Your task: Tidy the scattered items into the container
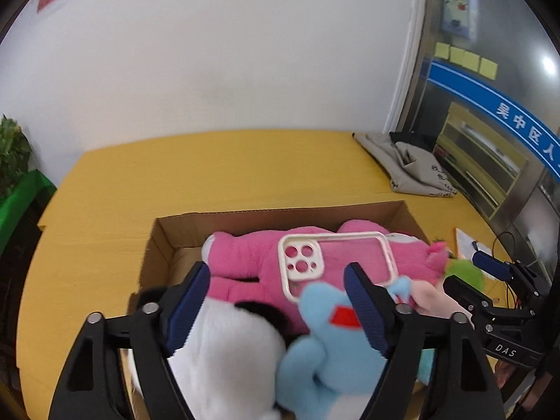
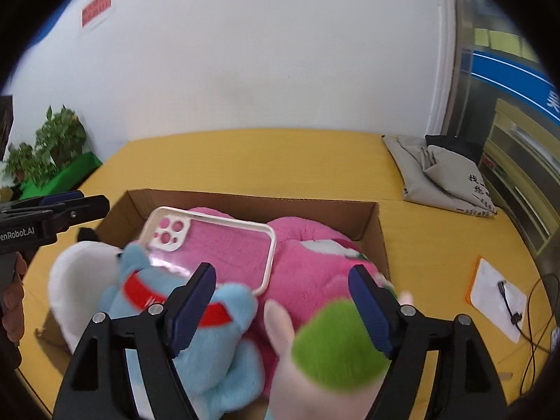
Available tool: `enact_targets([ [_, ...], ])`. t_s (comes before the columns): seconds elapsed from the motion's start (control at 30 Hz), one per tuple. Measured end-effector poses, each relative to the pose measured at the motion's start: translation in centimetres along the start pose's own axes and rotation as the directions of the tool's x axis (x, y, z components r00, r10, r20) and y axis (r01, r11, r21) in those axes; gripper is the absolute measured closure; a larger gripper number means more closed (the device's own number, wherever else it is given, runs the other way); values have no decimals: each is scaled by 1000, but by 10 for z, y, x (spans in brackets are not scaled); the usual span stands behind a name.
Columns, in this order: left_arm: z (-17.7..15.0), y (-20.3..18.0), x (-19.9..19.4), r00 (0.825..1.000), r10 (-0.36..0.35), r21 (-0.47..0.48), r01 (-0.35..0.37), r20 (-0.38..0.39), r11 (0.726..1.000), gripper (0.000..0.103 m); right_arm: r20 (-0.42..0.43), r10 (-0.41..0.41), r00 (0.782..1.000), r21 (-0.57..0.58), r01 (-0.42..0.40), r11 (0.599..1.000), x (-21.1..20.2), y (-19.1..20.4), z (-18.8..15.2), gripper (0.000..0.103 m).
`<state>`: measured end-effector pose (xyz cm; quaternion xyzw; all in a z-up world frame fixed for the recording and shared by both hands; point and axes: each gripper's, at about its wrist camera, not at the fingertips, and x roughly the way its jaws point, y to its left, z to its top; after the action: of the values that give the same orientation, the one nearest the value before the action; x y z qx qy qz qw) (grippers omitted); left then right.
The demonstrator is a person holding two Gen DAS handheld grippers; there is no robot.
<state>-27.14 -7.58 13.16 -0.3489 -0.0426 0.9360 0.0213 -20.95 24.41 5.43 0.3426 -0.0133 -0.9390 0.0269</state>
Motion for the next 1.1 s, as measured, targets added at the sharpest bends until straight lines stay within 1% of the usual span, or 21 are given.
enact_targets([
  [0.03,-6,-4,-12,1000,3,8,-4,21,1000,9,16,6,1000,3,-6,1000,-14,0,-8,24],
  [0.07,-16,-9,-28,999,8,15,-9,50,1000,1,30,9,1000,3,-9,1000,-27,2,-18,24],
  [0.1,-29,-15,-45,996,14,13,-15,84,1000,0,43,10,999,3,-10,1000,-39,3,-27,23],
  [0.13,-36,-17,-55,995,18,7,-19,98,1000,0,55,16,998,7,-17,1000,-49,5,-36,22],
  [0.2,-60,-26,-75,993,24,5,-25,119,1000,0,73,64,995,33,-67,997,-65,7,-52,21],
  [0.27,-75,-33,-84,993,30,8,-31,118,999,0,76,92,993,57,-96,994,-77,10,-64,21],
  [0.3,-86,-36,-90,993,32,5,-32,117,999,0,81,79,994,55,-83,995,-84,13,-70,21],
  [0.4,-108,-39,-100,994,29,-12,-28,107,1000,0,95,1,995,19,-3,1000,-100,24,-84,21],
  [0.53,-131,-40,-112,995,30,-40,-26,92,999,0,105,-45,993,-1,46,999,-116,30,-97,21],
  [0.67,-154,-40,-125,995,42,-72,-36,90,997,0,121,-59,991,-27,62,998,-129,38,-107,21],
  [0.9,-176,-43,-136,996,45,-85,-39,70,996,0,119,-33,992,-51,40,998,-141,50,-123,21],
  [1.1,-179,-50,-137,997,39,-77,-34,64,996,0,108,-32,994,-56,38,998,-143,52,-129,21],
])
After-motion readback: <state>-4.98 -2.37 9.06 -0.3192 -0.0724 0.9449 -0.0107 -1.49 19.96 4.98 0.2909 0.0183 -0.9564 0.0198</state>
